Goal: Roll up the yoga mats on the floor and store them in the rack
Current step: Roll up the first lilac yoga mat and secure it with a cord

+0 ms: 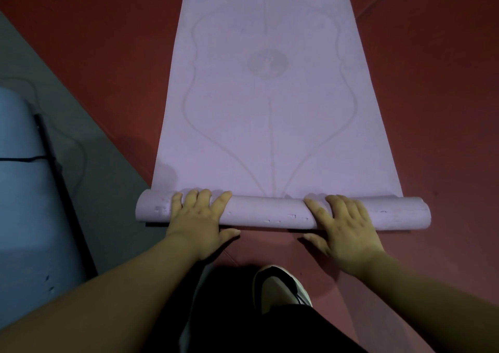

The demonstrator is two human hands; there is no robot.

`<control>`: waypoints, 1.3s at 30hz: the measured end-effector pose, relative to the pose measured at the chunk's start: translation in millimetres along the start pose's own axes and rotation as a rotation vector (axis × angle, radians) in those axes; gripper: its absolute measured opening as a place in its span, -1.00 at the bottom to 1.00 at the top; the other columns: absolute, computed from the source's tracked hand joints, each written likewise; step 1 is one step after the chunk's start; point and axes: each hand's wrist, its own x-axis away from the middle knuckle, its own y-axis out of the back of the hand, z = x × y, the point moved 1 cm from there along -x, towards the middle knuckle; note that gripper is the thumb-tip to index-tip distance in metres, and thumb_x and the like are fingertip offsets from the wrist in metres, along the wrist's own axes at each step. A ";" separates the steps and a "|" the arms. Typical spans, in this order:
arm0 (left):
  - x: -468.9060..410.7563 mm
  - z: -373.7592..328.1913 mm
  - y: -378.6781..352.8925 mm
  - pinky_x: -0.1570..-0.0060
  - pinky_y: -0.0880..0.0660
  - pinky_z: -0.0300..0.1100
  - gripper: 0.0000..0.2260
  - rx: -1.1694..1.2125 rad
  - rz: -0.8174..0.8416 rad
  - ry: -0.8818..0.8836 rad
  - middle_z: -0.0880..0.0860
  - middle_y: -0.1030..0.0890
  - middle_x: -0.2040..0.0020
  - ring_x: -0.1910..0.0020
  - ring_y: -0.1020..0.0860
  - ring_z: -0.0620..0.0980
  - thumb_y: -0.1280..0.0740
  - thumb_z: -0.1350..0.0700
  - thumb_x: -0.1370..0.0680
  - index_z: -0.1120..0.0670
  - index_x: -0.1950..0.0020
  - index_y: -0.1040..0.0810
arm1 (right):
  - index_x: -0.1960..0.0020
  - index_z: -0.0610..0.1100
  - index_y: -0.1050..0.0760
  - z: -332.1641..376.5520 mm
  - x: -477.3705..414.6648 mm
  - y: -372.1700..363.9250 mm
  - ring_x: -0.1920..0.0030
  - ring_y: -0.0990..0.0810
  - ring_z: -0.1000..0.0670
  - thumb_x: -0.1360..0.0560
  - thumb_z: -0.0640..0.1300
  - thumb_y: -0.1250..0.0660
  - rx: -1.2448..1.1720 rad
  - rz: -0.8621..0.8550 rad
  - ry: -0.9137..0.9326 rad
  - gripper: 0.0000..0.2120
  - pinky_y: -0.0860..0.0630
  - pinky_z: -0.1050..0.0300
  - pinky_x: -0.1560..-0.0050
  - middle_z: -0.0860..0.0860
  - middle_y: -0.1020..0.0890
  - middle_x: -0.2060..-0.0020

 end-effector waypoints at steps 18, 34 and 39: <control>36.7 11.1 3.9 -0.23 -0.32 0.10 -0.28 0.023 0.177 -0.136 0.04 -0.51 -0.30 -0.25 -0.47 0.14 0.07 -0.54 -0.48 -0.26 -0.57 -0.14 | -0.58 0.25 -0.20 7.4 13.9 12.4 -0.06 -0.60 -0.10 -0.51 0.53 0.20 -0.022 0.300 0.104 -0.25 -0.51 -0.07 -0.03 0.05 -0.59 -0.09; 73.2 -10.3 -18.5 -0.33 -0.29 0.30 -0.30 0.100 -0.045 -0.050 0.13 -0.53 -0.21 -0.19 -0.50 0.21 -0.13 -0.44 -0.47 -0.15 -0.54 -0.36 | -0.55 0.35 -0.15 4.3 -2.1 16.2 -0.25 -0.44 0.02 -0.43 0.57 0.22 -0.119 0.504 0.051 -0.25 -0.40 -0.01 -0.23 0.15 -0.45 -0.18; 55.4 -5.6 -14.4 -0.38 -0.20 0.24 -0.33 0.099 0.026 -0.017 0.09 -0.53 -0.27 -0.24 -0.47 0.17 0.02 -0.45 -0.48 -0.23 -0.54 -0.29 | -0.54 0.32 -0.21 10.6 -0.6 22.7 -0.22 -0.46 -0.02 -0.42 0.59 0.30 -0.080 0.427 0.030 -0.19 -0.40 -0.02 -0.23 0.12 -0.47 -0.16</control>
